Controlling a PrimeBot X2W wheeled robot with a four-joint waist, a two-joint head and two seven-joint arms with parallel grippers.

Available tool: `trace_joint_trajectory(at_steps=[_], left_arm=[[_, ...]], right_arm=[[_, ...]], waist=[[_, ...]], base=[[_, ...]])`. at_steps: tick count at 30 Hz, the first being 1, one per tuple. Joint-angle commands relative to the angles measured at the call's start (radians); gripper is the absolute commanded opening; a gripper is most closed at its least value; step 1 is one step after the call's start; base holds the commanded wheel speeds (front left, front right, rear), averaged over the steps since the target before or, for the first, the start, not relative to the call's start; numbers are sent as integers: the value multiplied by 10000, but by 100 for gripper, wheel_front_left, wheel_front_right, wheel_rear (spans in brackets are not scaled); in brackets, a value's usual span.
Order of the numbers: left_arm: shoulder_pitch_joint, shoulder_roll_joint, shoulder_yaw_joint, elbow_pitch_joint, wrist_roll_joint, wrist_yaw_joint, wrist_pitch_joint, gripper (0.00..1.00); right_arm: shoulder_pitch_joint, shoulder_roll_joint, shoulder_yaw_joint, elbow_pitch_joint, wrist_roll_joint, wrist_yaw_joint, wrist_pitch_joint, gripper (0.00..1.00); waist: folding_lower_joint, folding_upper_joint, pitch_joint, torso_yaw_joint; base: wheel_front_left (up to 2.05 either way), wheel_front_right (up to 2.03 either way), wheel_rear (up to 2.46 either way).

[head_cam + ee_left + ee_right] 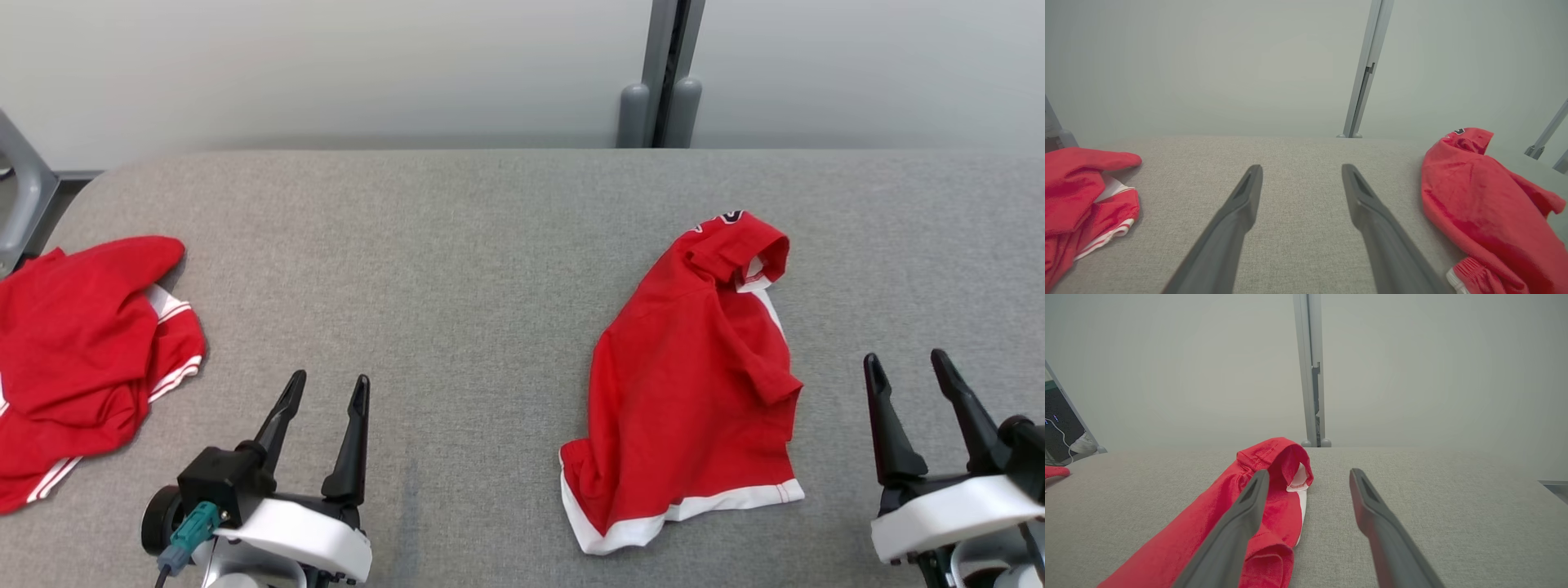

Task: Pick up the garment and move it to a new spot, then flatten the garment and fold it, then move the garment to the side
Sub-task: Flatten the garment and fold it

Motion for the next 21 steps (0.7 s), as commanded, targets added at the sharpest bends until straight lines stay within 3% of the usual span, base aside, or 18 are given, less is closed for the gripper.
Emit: trace_joint_trajectory(at_steps=[1, 21], left_arm=[[104, 89, 18, -48, -75, 61, 11, 100], [108, 123, -263, -587, -133, 116, 301, 100]], right_arm=[[127, -13, 7, -87, 24, -2, 44, 100], [304, 153, 33, -444, -22, -2, 252, 100]], waist=[[0, 0, -148, -96], [0, 0, -23, -132]], base=[[0, 0, 0], [0, 0, 0]])
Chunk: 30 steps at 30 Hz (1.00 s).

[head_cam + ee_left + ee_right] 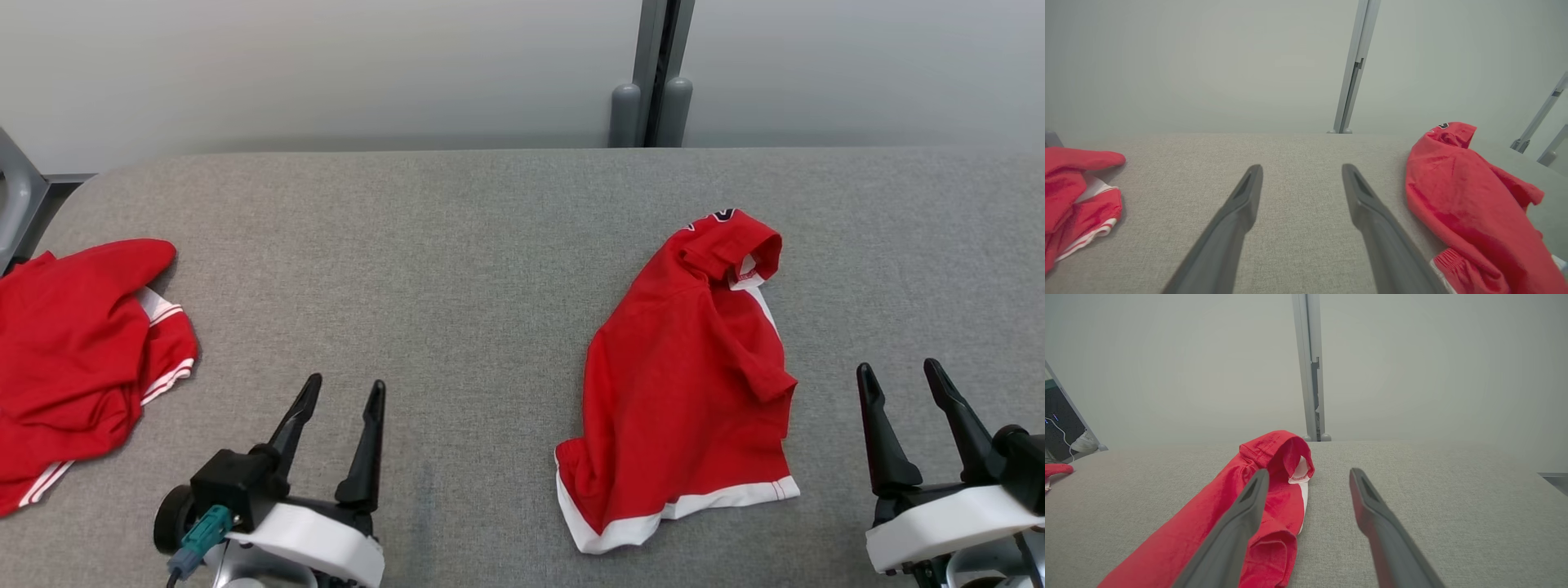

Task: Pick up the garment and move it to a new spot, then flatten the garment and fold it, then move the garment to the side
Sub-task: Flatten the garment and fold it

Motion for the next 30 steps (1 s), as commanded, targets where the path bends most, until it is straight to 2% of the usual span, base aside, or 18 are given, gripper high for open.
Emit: trace_joint_trajectory(at_steps=[1, 5, 9, 12, 13, 19, 26, 27, 28, 30], left_arm=[[-214, -9, -61, -86, -32, -61, 40, 100], [-499, -70, -446, -93, 30, -389, 226, 100], [-1083, -285, -1241, 224, 22, -1066, 830, 100], [-1519, -413, -1842, 770, -217, -1477, 1629, 100], [-1837, -423, -2203, 1153, -398, -1652, 2182, 100], [-2517, -205, -3129, 1808, -960, -1887, 3139, 100], [-2986, 140, -3812, 2272, -1454, -1883, 3698, 100], [-3043, 182, -3916, 2234, -1584, -1884, 3725, 40], [-3093, 248, -3989, 2186, -1662, -1885, 3663, 0], [-3107, 373, -4190, 2160, -1831, -1887, 3704, 0]], right_arm=[[-92, -35, 20, -81, 31, -2, 50, 100], [-126, -63, 40, -89, 38, -2, 57, 100], [-210, -36, 130, -132, 50, -2, 57, 100], [-330, -17, 255, -79, 79, -2, 40, 100], [-453, -22, 389, -34, 110, -2, -6, 100], [-641, 3, 504, 233, 200, -2, -163, 100], [-801, 20, 521, 458, 241, -2, -370, 100], [-815, 25, 522, 491, 242, -2, -394, 100], [-818, 29, 523, 517, 247, -2, -401, 100], [-824, 38, 504, 570, 263, -2, -429, 100]], waist=[[0, 0, 61, 1], [0, 0, 235, 13], [0, 0, 594, -89], [0, 0, 868, -296], [0, 0, 1032, -463], [0, 0, 1367, -882], [0, 0, 1513, -1142], [0, 0, 1516, -1163], [0, 0, 1519, -1176], [0, 0, 1515, -1179]], base=[[0, 0, 0], [0, 0, 0], [0, 0, 0], [0, 0, 0], [0, 0, 0], [0, 0, 0], [0, 0, 0], [0, 0, 0], [0, 0, 0], [0, 0, 0]])
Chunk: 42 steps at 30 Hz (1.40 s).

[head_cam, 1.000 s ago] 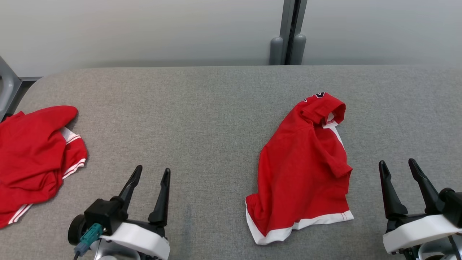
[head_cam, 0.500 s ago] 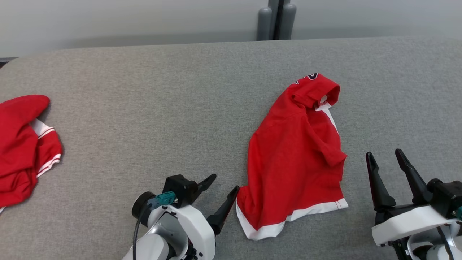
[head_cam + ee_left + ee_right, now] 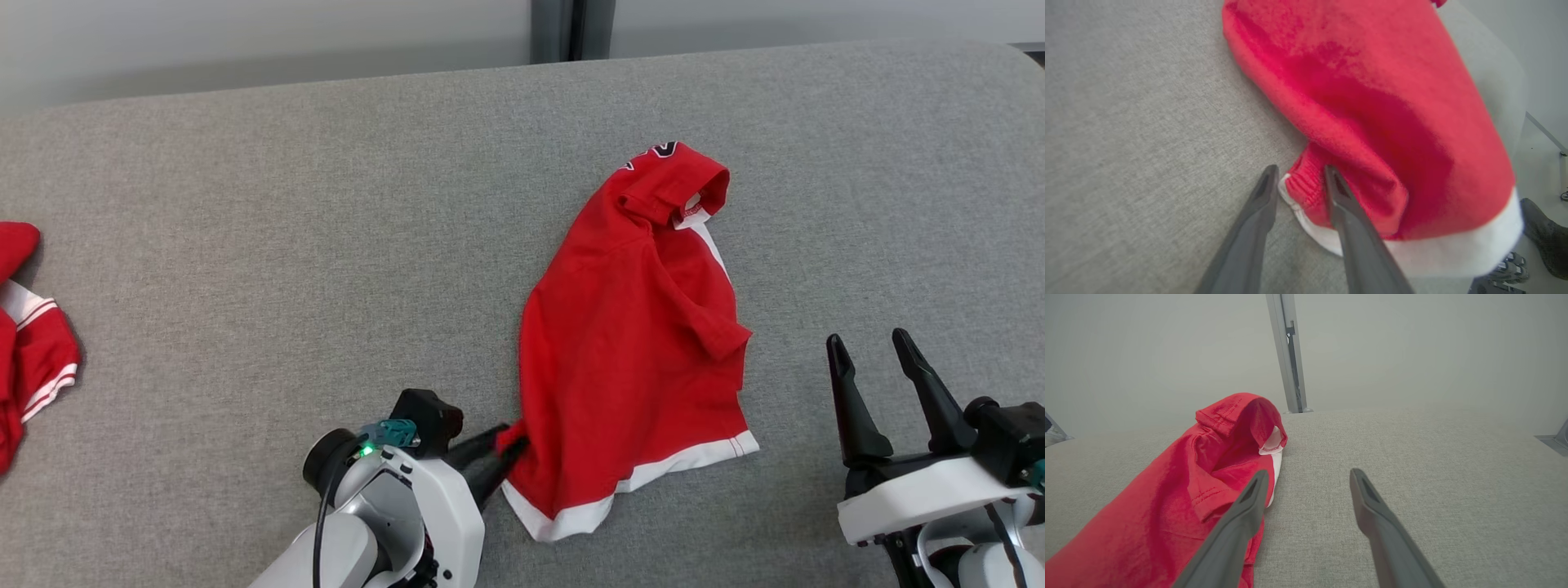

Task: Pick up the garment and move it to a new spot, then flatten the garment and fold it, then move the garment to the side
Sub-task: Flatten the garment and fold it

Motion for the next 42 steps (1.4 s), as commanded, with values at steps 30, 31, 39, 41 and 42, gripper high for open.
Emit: trace_joint_trajectory(at_steps=[30, 31, 39, 41, 42], left_arm=[[1845, 376, 2671, -1166, -1561, 2401, -2802, 100], [1829, 368, 2668, -1113, -1547, 2377, -2857, 100], [1647, 439, 3014, -1297, -624, 2819, -4187, 100], [1677, 480, 3228, -1510, -332, 2937, -4327, 100], [1703, 502, 3354, -1634, -176, 2997, -4364, 100]], right_arm=[[123, 76, -703, -60, -20, -2, 100, 100], [122, 81, -696, -70, -24, -2, 119, 100], [162, 66, -741, -228, -142, -2, 141, 100], [205, 59, -770, -268, -156, -2, 166, 100], [222, 53, -770, -285, -183, -2, 167, 100]], waist=[[0, -1, -588, 759], [0, -1, -606, 764], [0, -1, -891, 846], [0, -1, -1006, 898], [0, -1, -1065, 925]], base=[[0, 0, 0], [0, 0, 0], [0, 0, 0], [0, 0, 0], [0, 0, 0]])
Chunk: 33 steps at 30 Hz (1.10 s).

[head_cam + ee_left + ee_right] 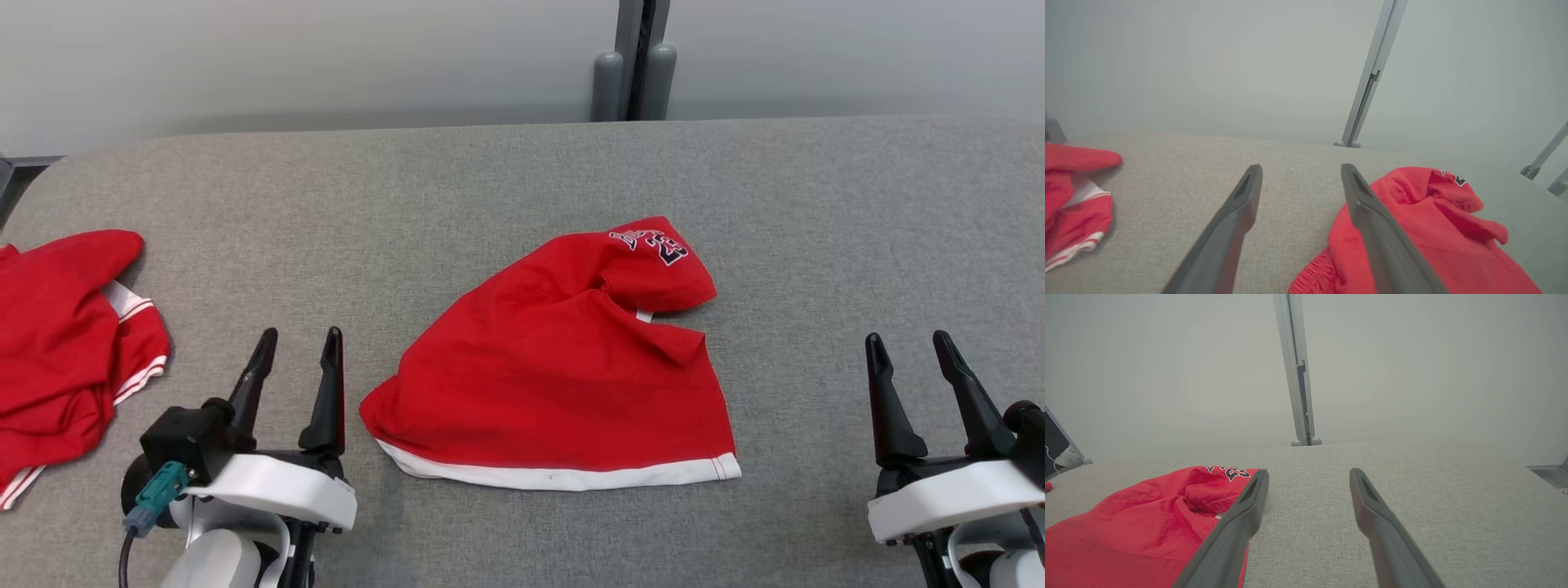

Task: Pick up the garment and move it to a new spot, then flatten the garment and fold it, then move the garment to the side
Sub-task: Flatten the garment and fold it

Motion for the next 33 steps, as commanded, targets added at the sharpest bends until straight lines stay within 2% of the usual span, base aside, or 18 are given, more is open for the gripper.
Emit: trace_joint_trajectory(at_steps=[1, 9, 17, 33], left_arm=[[-42, 51, 124, -150, 194, 63, -68, 100], [831, 265, 745, -929, 860, -24, -76, 100], [1686, 466, 786, -1018, 767, -143, -75, 100], [1442, 509, 628, -1127, 908, 14, 0, 100]], right_arm=[[78, -51, -42, -73, -86, -2, 31, 100], [401, -111, 31, -26, -158, -2, 124, 100], [751, -143, 92, -100, -147, -2, 261, 100], [637, -223, 79, -252, -200, -2, 371, 100]], waist=[[0, 0, -116, 70], [0, 0, -577, 230], [0, 0, -785, 303], [0, 0, -587, 421]], base=[[0, 0, 0], [0, 0, 0], [0, 0, 0], [0, 0, 0]])
